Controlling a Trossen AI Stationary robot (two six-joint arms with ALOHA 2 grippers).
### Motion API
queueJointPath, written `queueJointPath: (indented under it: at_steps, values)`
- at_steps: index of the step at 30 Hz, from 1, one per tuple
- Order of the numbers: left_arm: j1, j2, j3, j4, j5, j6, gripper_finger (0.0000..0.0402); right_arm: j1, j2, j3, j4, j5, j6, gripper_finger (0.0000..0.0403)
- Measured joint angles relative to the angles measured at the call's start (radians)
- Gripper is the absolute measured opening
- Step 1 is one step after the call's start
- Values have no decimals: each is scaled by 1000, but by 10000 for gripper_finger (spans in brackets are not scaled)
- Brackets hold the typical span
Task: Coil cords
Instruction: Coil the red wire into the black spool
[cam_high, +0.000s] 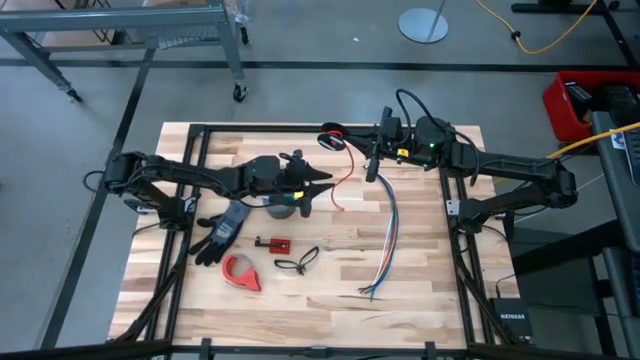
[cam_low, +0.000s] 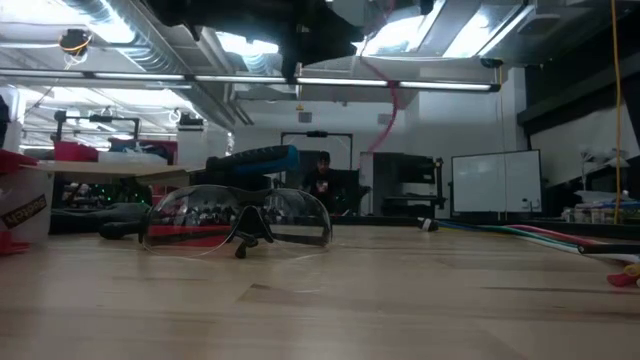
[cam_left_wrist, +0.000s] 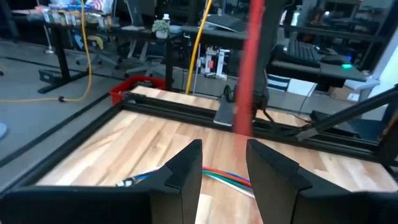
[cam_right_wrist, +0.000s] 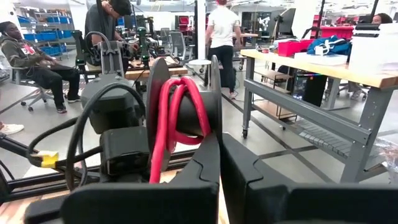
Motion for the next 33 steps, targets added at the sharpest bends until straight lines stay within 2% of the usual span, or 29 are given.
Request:
queueJointPath:
  at_steps: [24,33]
  values:
    - [-18,0,0,13,0,-36,117,0,0,0,5,0,-3,1]
    - [-25,77,-1,121,-4,-56,117,0,0,0,9,0,-3,1]
